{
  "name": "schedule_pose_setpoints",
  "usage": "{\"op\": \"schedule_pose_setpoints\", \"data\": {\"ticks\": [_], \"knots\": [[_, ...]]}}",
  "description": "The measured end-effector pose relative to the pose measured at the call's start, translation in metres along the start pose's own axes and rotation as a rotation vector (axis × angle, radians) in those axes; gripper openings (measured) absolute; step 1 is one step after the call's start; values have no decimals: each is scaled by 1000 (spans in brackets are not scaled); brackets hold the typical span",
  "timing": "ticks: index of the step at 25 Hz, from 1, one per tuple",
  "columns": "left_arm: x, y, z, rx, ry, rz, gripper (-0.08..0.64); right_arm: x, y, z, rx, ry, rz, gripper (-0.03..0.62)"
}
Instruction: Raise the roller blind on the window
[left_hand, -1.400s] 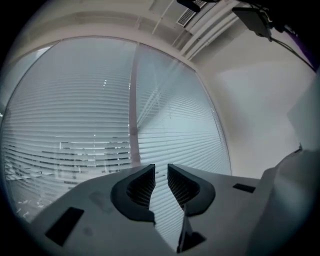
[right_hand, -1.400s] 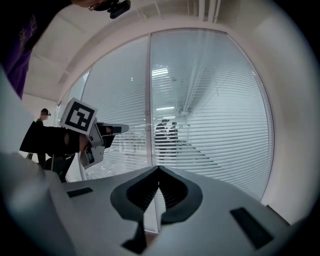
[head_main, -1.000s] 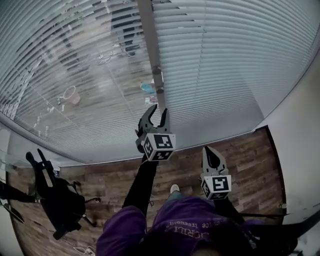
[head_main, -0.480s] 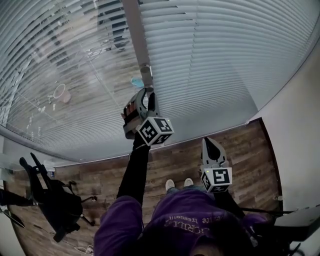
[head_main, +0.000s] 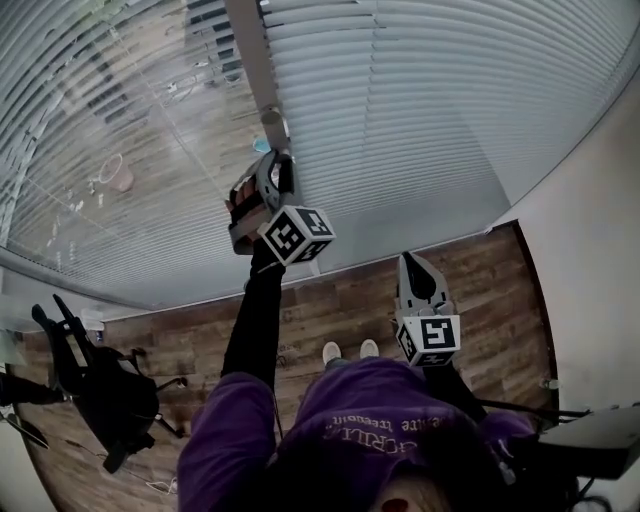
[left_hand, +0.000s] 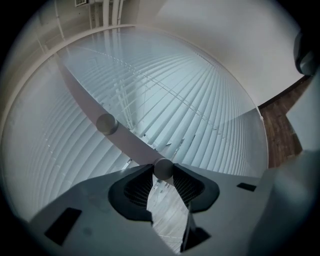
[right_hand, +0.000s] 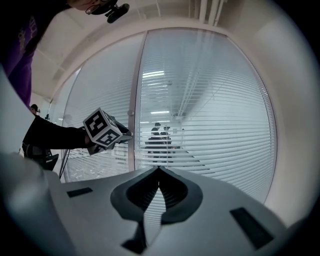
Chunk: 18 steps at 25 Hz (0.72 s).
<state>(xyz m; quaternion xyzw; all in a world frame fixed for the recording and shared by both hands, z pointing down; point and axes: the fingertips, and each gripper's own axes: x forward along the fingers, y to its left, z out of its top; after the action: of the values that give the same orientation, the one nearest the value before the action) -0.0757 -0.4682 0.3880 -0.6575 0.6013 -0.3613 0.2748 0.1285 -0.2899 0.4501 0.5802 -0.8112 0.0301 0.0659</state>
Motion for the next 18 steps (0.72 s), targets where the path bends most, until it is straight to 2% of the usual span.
{"op": "schedule_pose_setpoints", "data": {"ticks": [3,13,18], "knots": [[0,-1,0,-37,10,-2,127,-4,-2,-3,1,9,0,-2],[-1,0,-1,-326,39,-2,126,-11,-7,-2,-1,5,-4,-2],[-2,0,-1,-368,37,3,126,-12,-6,-1,-4,2,-6,-2]]}}
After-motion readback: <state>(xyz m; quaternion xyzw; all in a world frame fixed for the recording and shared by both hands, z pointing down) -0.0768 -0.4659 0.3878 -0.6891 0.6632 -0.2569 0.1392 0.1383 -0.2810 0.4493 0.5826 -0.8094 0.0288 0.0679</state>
